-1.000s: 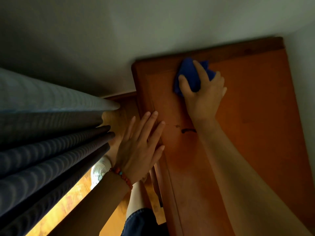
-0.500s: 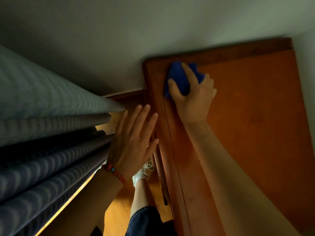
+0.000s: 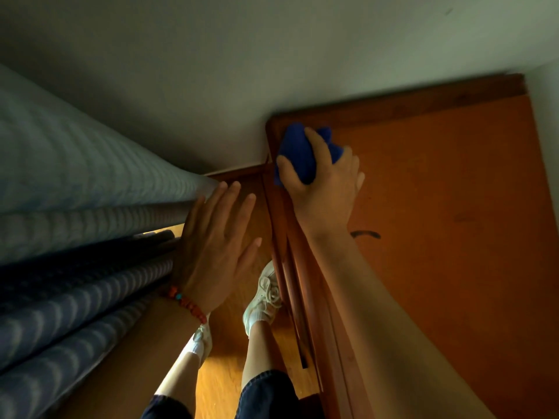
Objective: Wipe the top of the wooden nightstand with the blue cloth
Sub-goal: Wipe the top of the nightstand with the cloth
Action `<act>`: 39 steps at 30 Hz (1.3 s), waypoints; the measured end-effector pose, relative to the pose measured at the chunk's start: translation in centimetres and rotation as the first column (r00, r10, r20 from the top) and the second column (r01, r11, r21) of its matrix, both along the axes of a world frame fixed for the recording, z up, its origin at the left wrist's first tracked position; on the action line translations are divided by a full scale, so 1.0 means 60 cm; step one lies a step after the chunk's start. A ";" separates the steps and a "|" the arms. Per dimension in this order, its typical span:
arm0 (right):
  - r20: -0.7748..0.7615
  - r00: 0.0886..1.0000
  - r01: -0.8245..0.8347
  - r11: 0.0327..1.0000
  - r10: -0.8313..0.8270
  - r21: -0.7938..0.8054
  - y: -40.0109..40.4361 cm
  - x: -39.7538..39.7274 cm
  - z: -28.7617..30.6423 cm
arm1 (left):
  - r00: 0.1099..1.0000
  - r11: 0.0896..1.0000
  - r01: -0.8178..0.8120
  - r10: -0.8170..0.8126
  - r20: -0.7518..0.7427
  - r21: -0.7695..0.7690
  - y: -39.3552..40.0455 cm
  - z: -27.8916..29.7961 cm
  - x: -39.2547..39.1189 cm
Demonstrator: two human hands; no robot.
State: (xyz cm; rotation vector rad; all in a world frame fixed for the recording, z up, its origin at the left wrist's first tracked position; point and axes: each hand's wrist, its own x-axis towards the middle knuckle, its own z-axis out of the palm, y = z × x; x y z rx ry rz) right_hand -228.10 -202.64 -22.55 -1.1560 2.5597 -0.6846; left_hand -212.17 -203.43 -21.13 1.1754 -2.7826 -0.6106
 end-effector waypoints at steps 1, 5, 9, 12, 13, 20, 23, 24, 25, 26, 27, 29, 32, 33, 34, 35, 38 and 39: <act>-0.003 1.000 -0.017 1.000 0.017 0.010 0.011 0.005 0.002 | 1.000 1.000 0.004 -0.004 0.002 0.003 0.002 0.001 -0.001; -0.014 0.999 -0.029 0.999 0.029 0.018 -0.013 -0.003 0.002 | 1.000 1.000 0.018 -0.018 0.006 -0.001 0.004 0.002 -0.007; -0.040 0.997 -0.059 0.998 0.059 0.014 -0.055 -0.026 -0.005 | 1.000 1.000 0.020 -0.020 0.015 0.005 0.007 -0.001 -0.009; -0.033 0.998 -0.044 0.999 0.045 0.022 -0.037 -0.023 -0.004 | 0.998 0.999 0.048 -0.048 0.032 0.000 0.002 0.000 -0.006; -0.031 0.999 -0.037 0.999 0.038 0.028 -0.022 -0.023 -0.001 | 0.998 0.998 0.057 -0.057 0.036 -0.005 0.001 0.002 -0.007; 0.146 0.989 -0.051 0.994 0.036 0.100 0.058 -0.042 0.031 | 0.997 0.997 0.073 -0.074 0.034 0.014 0.000 0.046 -0.030; 0.211 0.977 -0.040 0.993 0.016 0.109 0.098 -0.046 0.054 | 0.995 0.995 0.098 -0.099 0.028 0.036 0.002 0.069 -0.040; 0.215 0.977 -0.019 0.992 -0.008 0.123 0.112 -0.046 0.062 | 0.993 0.993 0.111 -0.112 0.027 0.043 0.004 0.077 -0.043; 0.213 0.976 0.001 0.990 -0.031 0.138 0.124 -0.047 0.071 | 0.992 0.991 0.125 -0.126 0.027 0.041 0.005 0.086 -0.045; 0.206 0.978 0.014 0.988 -0.046 0.155 0.135 -0.049 0.080 | 0.990 0.990 0.140 -0.141 0.028 0.035 0.007 0.095 -0.047; 0.189 0.980 0.020 0.985 -0.053 0.174 0.145 -0.050 0.090 | 0.988 0.988 0.152 -0.153 0.030 0.029 0.010 0.105 -0.048; 0.140 0.989 0.022 0.976 -0.054 0.217 0.165 -0.053 0.114 | 0.984 0.984 0.175 -0.176 0.039 0.023 0.013 0.127 -0.050; 0.085 0.992 0.066 0.966 -0.090 0.250 0.192 -0.054 0.163 | 0.977 0.977 0.211 -0.212 0.033 0.018 0.015 0.170 -0.053; 0.077 0.991 0.088 0.965 -0.110 0.247 0.200 -0.052 0.182 | 0.975 0.975 0.219 -0.220 0.030 0.018 0.015 0.187 -0.054; 0.070 0.989 0.110 0.963 -0.130 0.245 0.207 -0.050 0.202 | 0.973 0.973 0.228 -0.228 0.032 0.020 0.015 0.205 -0.054; 0.065 0.987 0.128 0.961 -0.149 0.246 0.214 -0.047 0.222 | 0.971 0.971 0.237 -0.237 0.038 0.019 0.014 0.224 -0.055; 0.048 0.982 0.165 0.953 -0.183 0.254 0.234 -0.038 0.279 | 0.964 0.964 0.264 -0.264 0.040 -0.001 0.013 0.279 -0.056; 0.040 0.981 0.173 0.950 -0.190 0.259 0.242 -0.035 0.297 | 0.961 0.961 0.275 -0.275 0.032 -0.011 0.014 0.297 -0.057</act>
